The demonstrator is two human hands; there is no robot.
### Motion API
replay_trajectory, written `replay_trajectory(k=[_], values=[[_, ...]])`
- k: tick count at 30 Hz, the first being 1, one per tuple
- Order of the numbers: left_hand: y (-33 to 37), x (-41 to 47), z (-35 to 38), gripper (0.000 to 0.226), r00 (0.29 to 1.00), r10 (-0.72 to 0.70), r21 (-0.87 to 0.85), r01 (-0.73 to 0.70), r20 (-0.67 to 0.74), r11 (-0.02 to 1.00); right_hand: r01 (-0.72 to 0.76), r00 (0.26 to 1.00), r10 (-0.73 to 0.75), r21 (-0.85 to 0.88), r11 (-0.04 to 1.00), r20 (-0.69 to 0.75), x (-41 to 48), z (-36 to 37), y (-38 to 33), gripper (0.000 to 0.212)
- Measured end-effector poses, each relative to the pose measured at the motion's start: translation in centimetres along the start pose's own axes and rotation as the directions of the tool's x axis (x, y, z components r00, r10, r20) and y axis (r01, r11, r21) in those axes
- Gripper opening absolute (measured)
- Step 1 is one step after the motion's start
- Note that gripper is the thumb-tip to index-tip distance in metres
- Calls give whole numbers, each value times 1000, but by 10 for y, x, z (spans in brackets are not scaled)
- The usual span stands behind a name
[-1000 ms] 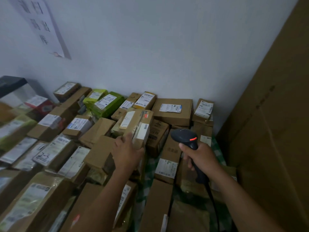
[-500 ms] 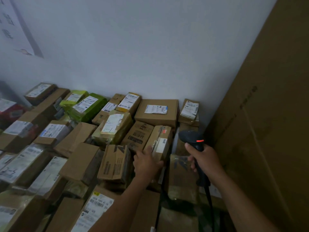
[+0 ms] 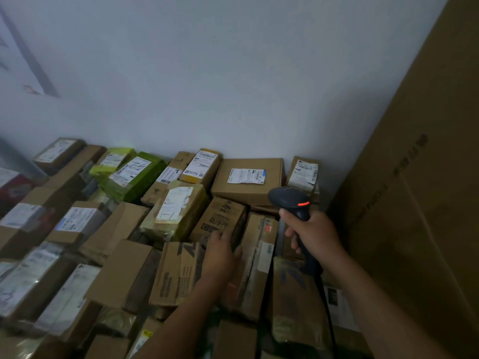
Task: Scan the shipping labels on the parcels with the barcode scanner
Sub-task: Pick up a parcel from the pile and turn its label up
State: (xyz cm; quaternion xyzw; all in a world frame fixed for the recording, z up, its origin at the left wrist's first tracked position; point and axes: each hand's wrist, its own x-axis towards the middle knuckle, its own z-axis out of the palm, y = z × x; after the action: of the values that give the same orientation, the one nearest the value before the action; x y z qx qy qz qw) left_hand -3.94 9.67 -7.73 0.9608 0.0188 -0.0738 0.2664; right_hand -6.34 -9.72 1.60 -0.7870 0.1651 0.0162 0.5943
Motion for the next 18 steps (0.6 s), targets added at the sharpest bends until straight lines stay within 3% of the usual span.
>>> replay_trajectory(k=[2, 6, 10, 18], values=[[-1, 21, -7, 59, 999, -12, 54, 14, -33, 998, 17, 1000, -17, -2, 1000, 21, 10, 6, -4, 35], [-8, 56, -6, 87, 987, -143, 254, 119, 77, 960, 37, 998, -38, 7, 999, 60, 24, 15, -1, 20], [-15, 76, 9, 117, 960, -268, 405, 212, 84, 889, 9, 997, -9, -10, 1000, 74, 35, 20, 10, 23], [-14, 83, 8, 124, 953, -302, 151, 302, -26, 941, -25, 994, 26, -12, 1000, 104, 36, 18, 16, 30]])
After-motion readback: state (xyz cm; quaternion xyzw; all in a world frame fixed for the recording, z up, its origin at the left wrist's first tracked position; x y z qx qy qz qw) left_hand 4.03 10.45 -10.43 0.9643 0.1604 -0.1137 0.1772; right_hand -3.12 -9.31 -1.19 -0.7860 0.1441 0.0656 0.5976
